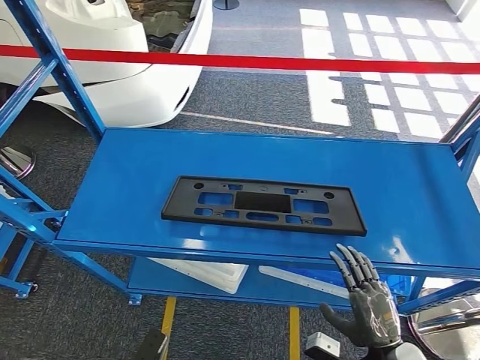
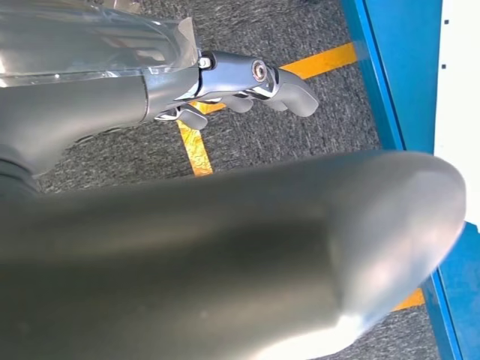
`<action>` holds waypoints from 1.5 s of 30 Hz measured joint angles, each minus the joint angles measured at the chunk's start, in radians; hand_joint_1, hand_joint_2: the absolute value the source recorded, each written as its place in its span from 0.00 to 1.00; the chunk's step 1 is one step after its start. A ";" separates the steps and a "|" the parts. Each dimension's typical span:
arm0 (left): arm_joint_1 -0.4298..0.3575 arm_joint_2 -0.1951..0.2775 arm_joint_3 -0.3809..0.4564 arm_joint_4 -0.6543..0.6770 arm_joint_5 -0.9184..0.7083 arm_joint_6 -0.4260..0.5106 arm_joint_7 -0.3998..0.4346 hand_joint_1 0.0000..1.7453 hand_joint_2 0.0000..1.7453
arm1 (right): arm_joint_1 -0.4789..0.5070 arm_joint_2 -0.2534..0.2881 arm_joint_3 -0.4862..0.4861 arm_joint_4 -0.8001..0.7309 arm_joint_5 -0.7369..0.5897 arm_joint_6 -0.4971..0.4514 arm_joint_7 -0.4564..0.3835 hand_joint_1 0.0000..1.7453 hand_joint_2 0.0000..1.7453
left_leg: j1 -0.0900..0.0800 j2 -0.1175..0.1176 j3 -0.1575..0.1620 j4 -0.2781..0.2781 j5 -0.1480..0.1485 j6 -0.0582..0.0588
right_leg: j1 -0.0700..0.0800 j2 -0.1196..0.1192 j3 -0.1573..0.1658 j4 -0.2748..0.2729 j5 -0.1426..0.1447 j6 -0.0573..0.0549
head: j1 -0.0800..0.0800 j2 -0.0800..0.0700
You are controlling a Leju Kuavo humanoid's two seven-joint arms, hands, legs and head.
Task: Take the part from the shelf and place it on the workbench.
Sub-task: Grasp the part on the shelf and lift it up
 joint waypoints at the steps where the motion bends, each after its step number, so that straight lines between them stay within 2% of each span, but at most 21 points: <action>1: 0.000 0.000 0.000 0.000 -0.002 0.000 0.001 0.00 0.00 | 0.000 0.000 0.001 -0.002 0.019 -0.013 0.003 0.00 1.00 | 0.000 0.000 0.000 0.000 0.000 0.000 | 0.000 0.000 0.000 0.000 0.000 0.000 | 0.000 0.000; 5: -0.001 0.000 0.001 0.000 -0.012 0.000 0.008 0.00 0.00 | -0.010 0.000 0.006 -0.005 0.160 -0.085 0.036 0.00 1.00 | 0.000 0.000 0.000 0.000 0.000 0.000 | 0.000 0.000 0.000 0.000 0.000 0.000 | 0.000 0.000; 13: -0.003 0.000 0.002 0.000 -0.024 0.002 0.013 0.00 0.00 | -0.045 -0.013 0.016 -0.002 0.287 -0.087 0.095 0.00 1.00 | 0.000 0.000 0.001 0.000 0.000 0.000 | 0.000 0.000 0.001 0.000 0.000 0.000 | 0.000 0.000; 20: -0.007 -0.002 0.003 0.000 -0.035 0.001 0.018 0.00 0.00 | -0.088 -0.063 0.022 0.023 0.309 -0.058 0.142 0.00 1.00 | 0.000 0.000 0.001 0.000 0.000 0.000 | 0.000 0.000 0.001 0.000 0.000 0.000 | 0.000 0.000; 31: -0.006 -0.003 0.006 0.000 -0.041 0.002 0.018 0.00 0.00 | -0.108 -0.142 -0.021 0.038 0.291 0.007 0.163 0.00 1.00 | 0.000 0.000 0.001 0.000 0.000 0.000 | 0.000 0.000 0.001 0.000 0.000 0.000 | 0.000 0.000; 34: -0.007 -0.003 0.006 0.000 -0.045 0.000 0.019 0.00 0.00 | -0.112 -0.153 -0.029 0.043 0.249 0.029 0.153 0.00 1.00 | 0.000 0.000 0.001 0.000 0.000 0.000 | 0.000 0.000 0.001 0.000 0.000 0.000 | 0.000 0.000; 41: -0.009 -0.003 0.006 0.000 -0.067 -0.012 0.030 0.00 0.00 | -0.135 -0.204 -0.071 0.060 -0.085 0.213 0.019 0.00 1.00 | 0.000 0.000 0.001 0.000 0.000 0.000 | 0.000 0.000 0.001 0.000 0.000 0.000 | 0.000 0.000; 45: -0.014 -0.003 0.006 0.000 -0.076 -0.015 0.034 0.00 0.00 | -0.167 -0.220 -0.088 0.081 -0.139 0.264 -0.017 0.00 1.00 | -0.001 0.000 0.001 0.000 0.000 0.000 | 0.000 0.000 0.001 0.000 0.000 0.000 | 0.000 0.000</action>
